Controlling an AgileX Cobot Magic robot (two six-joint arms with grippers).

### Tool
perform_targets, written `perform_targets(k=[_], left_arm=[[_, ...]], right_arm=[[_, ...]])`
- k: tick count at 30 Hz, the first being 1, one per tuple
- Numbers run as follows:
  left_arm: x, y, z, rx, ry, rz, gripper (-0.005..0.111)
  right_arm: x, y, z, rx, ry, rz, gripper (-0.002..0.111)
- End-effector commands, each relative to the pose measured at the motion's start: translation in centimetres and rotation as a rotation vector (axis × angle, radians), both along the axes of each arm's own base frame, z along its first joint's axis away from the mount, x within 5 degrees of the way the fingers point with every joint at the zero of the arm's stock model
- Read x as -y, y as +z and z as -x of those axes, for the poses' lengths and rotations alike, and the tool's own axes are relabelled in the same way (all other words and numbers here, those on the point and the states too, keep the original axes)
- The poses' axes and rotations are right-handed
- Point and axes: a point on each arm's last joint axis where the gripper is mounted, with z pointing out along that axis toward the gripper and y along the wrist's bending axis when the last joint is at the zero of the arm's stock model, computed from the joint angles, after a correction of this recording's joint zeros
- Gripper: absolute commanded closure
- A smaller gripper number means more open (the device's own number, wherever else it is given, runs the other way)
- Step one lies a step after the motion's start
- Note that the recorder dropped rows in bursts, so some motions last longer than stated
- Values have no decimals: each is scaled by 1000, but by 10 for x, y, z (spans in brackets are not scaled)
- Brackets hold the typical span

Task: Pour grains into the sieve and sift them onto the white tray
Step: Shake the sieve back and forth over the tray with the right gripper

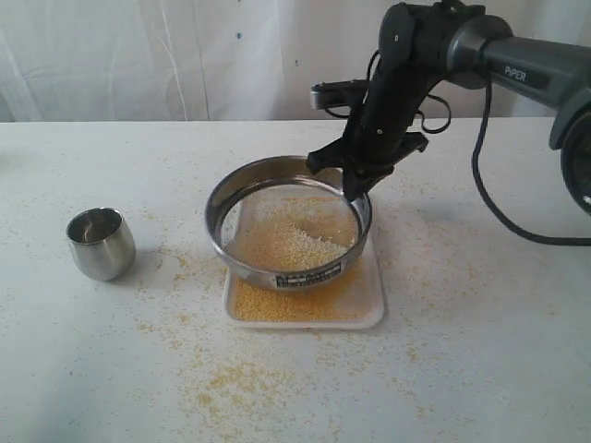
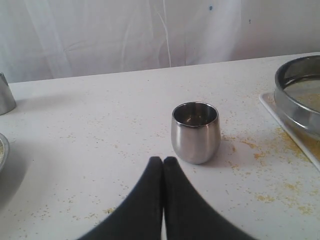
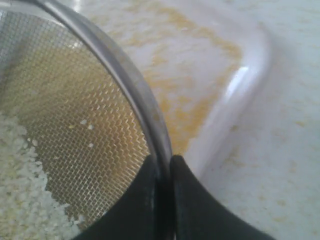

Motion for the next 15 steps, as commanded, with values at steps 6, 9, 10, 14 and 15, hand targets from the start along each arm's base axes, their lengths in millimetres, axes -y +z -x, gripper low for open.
perform_targets(k=[6,9,10,14,15], left_arm=[[0,0,0,8,4,12,107],[0,0,0,8,4,12,107],[0,0,0,8,4,12,107],[0,0,0,8,4,12,107],[0,0,0,8,4,12,107]], right_arm=[[30,14,-17,94,-278,-15,108],[2,18,2,-15,171,-223,108],[3,19,-2,59,170,-164,108],[17,21,-6,9,-96,-154,108],[5,22,3,-5,182,-212,108]])
